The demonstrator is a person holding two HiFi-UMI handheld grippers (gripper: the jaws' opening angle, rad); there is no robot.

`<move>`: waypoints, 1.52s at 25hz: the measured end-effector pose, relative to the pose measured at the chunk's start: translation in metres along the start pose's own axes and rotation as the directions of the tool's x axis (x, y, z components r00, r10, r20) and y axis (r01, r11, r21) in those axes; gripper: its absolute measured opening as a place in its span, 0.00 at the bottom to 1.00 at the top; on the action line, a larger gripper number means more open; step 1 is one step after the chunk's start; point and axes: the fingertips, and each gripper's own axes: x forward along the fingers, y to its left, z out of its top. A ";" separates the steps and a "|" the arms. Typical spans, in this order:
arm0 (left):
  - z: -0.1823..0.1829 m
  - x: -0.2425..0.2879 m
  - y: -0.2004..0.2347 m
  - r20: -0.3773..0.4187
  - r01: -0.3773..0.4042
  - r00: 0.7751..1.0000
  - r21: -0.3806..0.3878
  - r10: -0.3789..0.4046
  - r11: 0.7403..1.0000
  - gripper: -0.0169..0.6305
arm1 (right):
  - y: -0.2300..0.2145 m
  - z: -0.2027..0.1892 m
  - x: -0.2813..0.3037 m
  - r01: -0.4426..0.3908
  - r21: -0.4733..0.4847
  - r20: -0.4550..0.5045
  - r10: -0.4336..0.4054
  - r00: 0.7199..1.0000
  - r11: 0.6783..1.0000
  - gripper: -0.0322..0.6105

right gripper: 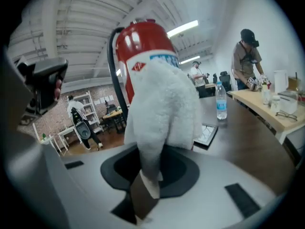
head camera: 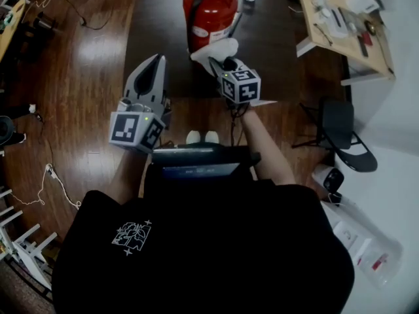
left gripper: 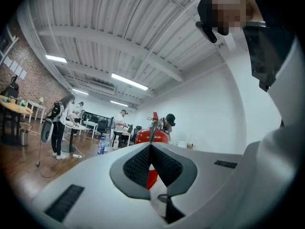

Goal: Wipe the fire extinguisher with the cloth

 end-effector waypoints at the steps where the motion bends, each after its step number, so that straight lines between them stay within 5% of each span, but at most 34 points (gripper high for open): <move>1: 0.002 -0.001 0.000 0.004 -0.005 1.000 -0.003 0.005 1.000 0.03 | -0.002 -0.008 0.003 0.002 -0.001 -0.025 -0.002 1.000 1.000 0.22; 4: 0.006 0.000 -0.001 0.019 -0.013 1.000 0.004 0.013 1.000 0.03 | 0.002 0.002 -0.005 -0.014 -0.006 -0.002 0.014 1.000 1.000 0.22; 7: 0.007 0.001 0.000 0.025 -0.013 1.000 0.008 0.013 1.000 0.03 | 0.027 0.052 -0.038 -0.092 -0.015 0.155 0.094 0.983 0.996 0.22; 11: 0.006 0.002 -0.002 0.025 -0.012 1.000 0.006 0.012 1.000 0.03 | 0.055 0.144 -0.104 -0.178 -0.079 0.399 0.195 0.896 0.981 0.22; 16: 0.005 0.004 -0.007 0.025 -0.011 1.000 0.008 0.011 1.000 0.03 | 0.047 0.225 -0.145 -0.109 -0.149 0.538 0.173 0.825 0.983 0.22; 23: 0.006 0.002 -0.012 0.025 -0.010 1.000 0.014 0.010 1.000 0.03 | 0.022 0.213 -0.110 0.027 -0.201 0.458 0.070 0.886 0.979 0.22; 27: 0.002 0.005 -0.006 0.016 -0.016 1.000 0.010 0.016 1.000 0.03 | 0.011 0.156 -0.082 0.056 -0.210 0.340 0.019 0.940 0.976 0.22; 31: 0.000 0.008 -0.006 0.010 -0.018 1.000 0.010 0.018 1.000 0.03 | -0.017 0.073 -0.037 0.080 -0.183 0.121 -0.059 0.991 0.980 0.22; 35: 0.000 0.007 -0.006 0.004 -0.023 1.000 0.010 0.023 1.000 0.03 | -0.041 0.022 -0.012 0.097 -0.178 -0.050 -0.107 0.993 0.979 0.22; 38: -0.001 0.006 -0.002 0.002 -0.031 1.000 0.006 0.031 1.000 0.03 | -0.044 0.023 -0.015 0.098 -0.215 -0.068 -0.115 0.991 0.972 0.22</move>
